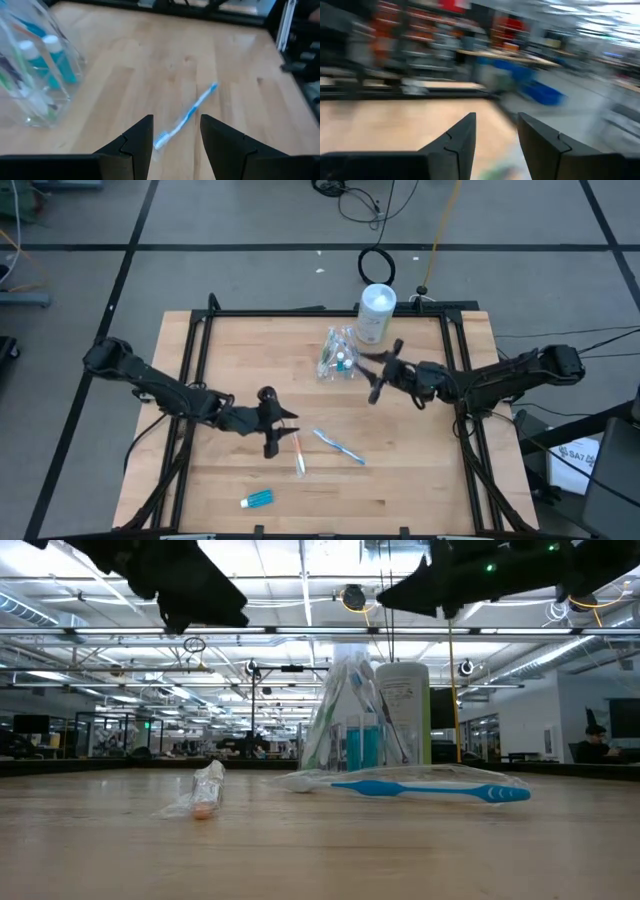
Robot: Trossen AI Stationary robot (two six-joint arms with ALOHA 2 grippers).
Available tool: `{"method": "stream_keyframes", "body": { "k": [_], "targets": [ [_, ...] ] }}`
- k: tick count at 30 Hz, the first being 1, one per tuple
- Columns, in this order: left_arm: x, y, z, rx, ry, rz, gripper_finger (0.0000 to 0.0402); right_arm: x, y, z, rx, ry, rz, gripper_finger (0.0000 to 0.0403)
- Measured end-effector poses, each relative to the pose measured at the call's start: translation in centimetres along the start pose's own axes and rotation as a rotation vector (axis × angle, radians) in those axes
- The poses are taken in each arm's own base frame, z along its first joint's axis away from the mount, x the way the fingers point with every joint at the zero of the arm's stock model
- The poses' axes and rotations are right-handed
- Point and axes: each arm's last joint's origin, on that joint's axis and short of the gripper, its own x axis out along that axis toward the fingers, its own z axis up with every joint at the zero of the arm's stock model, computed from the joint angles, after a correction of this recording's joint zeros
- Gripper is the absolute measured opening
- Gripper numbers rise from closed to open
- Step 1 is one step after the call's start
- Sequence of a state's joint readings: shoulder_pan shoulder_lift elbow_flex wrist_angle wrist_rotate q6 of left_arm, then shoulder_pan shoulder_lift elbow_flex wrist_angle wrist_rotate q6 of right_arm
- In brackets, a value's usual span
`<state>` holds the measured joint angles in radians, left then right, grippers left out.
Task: Pick & Place toothbrushing station
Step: Put the orange toothbrush into the transparent organizer
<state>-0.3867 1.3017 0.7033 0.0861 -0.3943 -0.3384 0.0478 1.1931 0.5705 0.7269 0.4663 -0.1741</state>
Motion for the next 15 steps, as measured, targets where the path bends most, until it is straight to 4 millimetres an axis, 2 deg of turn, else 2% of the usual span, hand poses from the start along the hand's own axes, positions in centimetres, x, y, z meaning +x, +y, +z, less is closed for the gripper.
{"method": "stream_keyframes", "body": {
  "k": [2,4,9,15],
  "targets": [
    [0.8,-0.2,-0.5,0.023,0.012,0.002,0.017,0.0,0.4,0.2,0.001,-0.032,0.134,0.0133],
    [1.6,-0.3,-0.8,0.041,0.008,0.005,0.017,-0.1,0.6,0.3,0.018,-0.048,0.179,0.0131],
    [4.0,0.0,-1.7,0.096,0.037,-0.022,0.017,0.0,0.2,0.3,0.039,-0.028,0.067,0.0125],
    [6.8,0.2,-1.6,0.16,0.075,-0.047,0.017,0.0,0.2,0.3,0.064,-0.025,0.052,0.0125]
  ]
}}
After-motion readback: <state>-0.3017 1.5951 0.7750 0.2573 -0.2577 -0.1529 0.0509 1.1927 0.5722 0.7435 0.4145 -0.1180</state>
